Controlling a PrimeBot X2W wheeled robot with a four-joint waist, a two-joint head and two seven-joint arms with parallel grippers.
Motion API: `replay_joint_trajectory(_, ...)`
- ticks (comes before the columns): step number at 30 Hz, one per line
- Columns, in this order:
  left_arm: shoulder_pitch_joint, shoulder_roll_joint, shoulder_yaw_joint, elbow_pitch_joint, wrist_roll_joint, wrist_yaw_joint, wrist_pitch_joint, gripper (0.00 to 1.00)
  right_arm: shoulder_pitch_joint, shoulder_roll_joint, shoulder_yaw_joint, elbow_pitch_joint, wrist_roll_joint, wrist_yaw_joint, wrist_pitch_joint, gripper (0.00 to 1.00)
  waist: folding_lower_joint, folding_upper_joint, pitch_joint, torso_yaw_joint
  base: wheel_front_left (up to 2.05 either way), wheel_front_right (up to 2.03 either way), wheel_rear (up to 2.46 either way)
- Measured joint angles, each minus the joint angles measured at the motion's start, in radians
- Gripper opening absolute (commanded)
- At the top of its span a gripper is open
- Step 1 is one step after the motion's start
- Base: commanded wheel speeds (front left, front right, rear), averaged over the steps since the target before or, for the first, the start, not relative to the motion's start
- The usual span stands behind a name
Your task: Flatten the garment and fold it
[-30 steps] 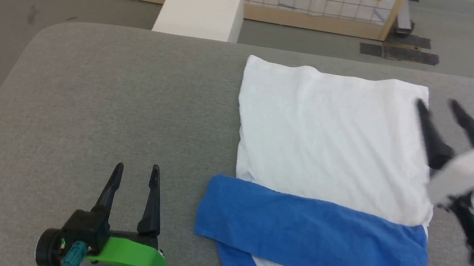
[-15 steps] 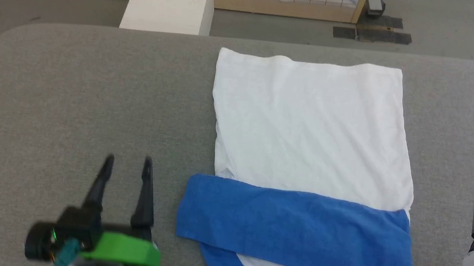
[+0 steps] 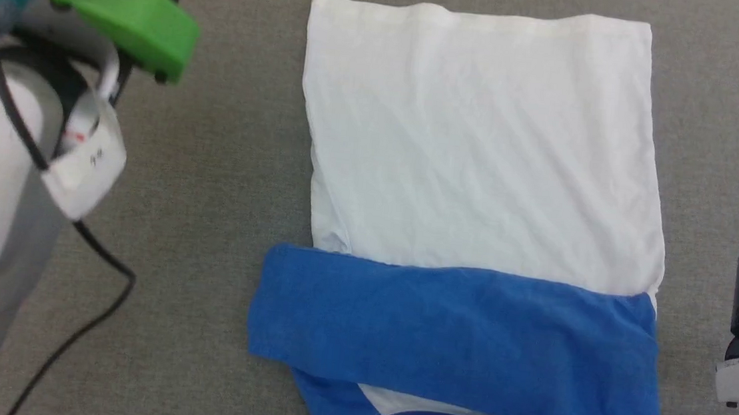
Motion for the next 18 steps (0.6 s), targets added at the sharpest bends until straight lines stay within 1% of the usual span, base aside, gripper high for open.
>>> replay_joint_trajectory(1, -0.058, -0.001, -0.007, 0.036, 0.000, -0.024, 0.025, 1.00, -0.011, 0.000, 0.005, -0.001, 0.002, 0.000, -0.002, 1.00, 0.0000, 0.0000, 0.019, -0.004, 0.00, 0.00, 0.00)
replay_joint_trajectory(3, -0.149, -0.012, -0.016, 0.100, -0.008, -0.052, 0.073, 1.00, -0.026, 0.000, 0.015, -0.004, 0.005, 0.000, -0.008, 1.00, 0.0000, 0.0000, 0.055, -0.012, 0.00, 0.00, 0.00)
replay_joint_trajectory(5, -0.225, -0.034, -0.020, 0.181, -0.027, -0.070, 0.114, 1.00, -0.037, 0.000, 0.026, -0.005, 0.005, 0.000, -0.014, 1.00, 0.0000, 0.0000, 0.095, -0.022, 0.00, 0.00, 0.00)
replay_joint_trajectory(7, -0.272, -0.042, -0.035, 0.246, -0.033, -0.093, 0.154, 1.00, -0.046, 0.000, 0.037, -0.004, 0.007, 0.000, -0.022, 1.00, 0.0000, 0.0000, 0.129, -0.032, 0.00, 0.00, 0.00)
replay_joint_trajectory(12, -0.327, -0.058, -0.053, 0.379, -0.053, -0.120, 0.254, 1.00, -0.066, 0.000, 0.054, 0.005, 0.014, 0.000, -0.040, 1.00, 0.0001, 0.0000, 0.212, -0.066, 0.00, 0.00, 0.00)
replay_joint_trajectory(18, -0.344, -0.058, -0.064, 0.456, -0.082, -0.132, 0.321, 1.00, -0.074, 0.000, 0.065, 0.028, 0.023, 0.000, -0.052, 1.00, 0.0001, 0.0000, 0.288, -0.117, 0.00, 0.00, 0.00)
